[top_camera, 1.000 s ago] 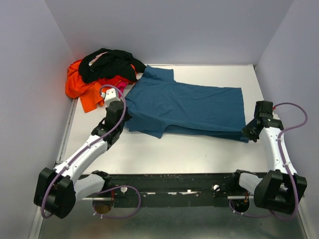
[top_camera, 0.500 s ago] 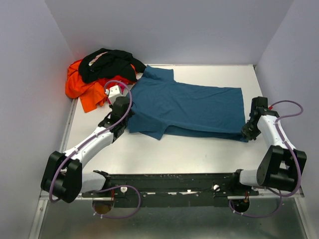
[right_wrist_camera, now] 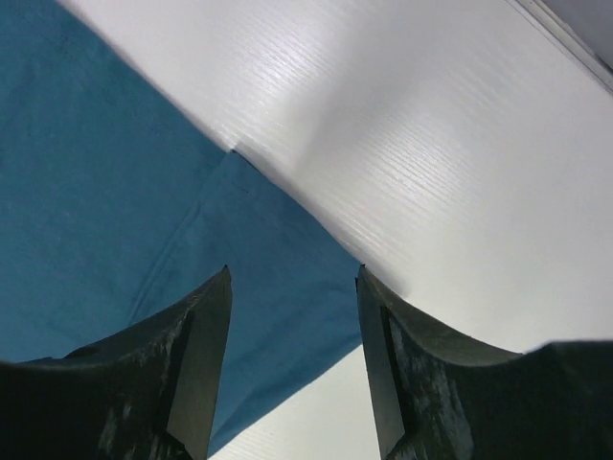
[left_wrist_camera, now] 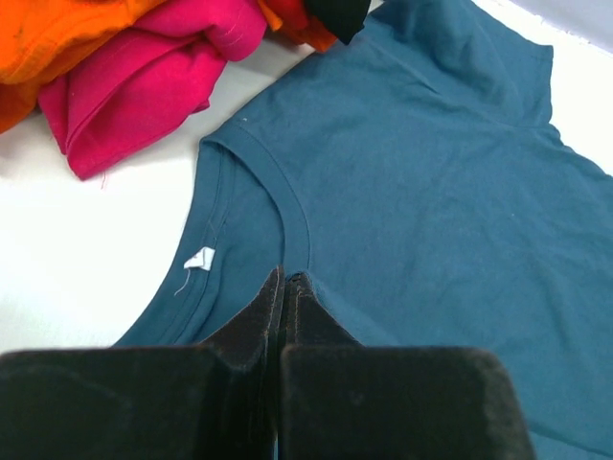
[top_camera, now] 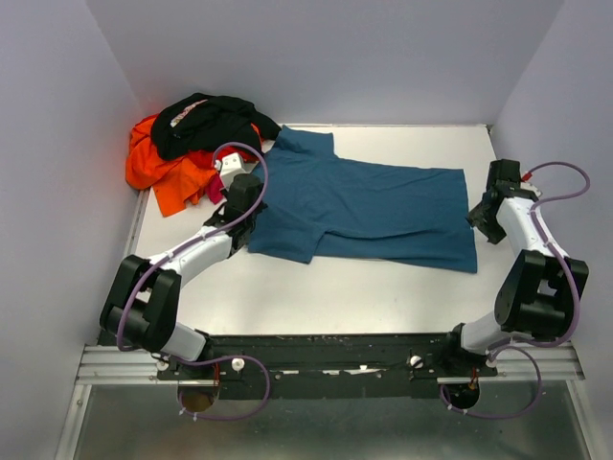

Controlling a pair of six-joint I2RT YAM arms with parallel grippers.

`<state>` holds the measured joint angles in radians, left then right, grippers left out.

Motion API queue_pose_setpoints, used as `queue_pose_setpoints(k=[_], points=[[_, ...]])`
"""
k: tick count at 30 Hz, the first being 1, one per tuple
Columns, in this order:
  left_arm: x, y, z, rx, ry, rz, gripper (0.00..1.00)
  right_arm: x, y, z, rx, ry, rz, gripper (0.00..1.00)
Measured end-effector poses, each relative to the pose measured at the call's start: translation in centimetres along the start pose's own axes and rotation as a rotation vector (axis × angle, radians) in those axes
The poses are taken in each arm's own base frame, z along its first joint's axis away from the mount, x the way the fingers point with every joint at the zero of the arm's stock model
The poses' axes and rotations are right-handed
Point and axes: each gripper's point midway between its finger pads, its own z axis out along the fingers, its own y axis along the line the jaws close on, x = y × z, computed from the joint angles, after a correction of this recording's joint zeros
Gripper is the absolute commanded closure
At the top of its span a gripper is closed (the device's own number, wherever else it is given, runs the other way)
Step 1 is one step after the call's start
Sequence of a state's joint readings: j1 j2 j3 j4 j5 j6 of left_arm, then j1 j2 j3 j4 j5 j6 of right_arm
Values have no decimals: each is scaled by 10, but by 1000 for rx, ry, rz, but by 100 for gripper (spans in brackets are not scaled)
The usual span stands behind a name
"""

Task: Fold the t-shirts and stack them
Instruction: Flatten out the tshirt

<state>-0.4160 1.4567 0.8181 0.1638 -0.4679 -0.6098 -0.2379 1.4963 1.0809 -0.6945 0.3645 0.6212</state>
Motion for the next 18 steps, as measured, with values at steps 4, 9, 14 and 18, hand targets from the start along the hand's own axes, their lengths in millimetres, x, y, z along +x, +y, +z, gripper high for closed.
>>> queue_pose_setpoints(k=[4,9,14,18], points=[[-5,-3,2,12,-12,4,100,0,7,3,-22,17,-3,41],[-3,-6,5,30,3,12,100,18,18,-2,-125,60,14,40],[2,-12,14,40,26,21,100,25,23,0,-160,83,40,40],[3,-12,15,40,27,22,100,18,22,11,-141,104,116,43]])
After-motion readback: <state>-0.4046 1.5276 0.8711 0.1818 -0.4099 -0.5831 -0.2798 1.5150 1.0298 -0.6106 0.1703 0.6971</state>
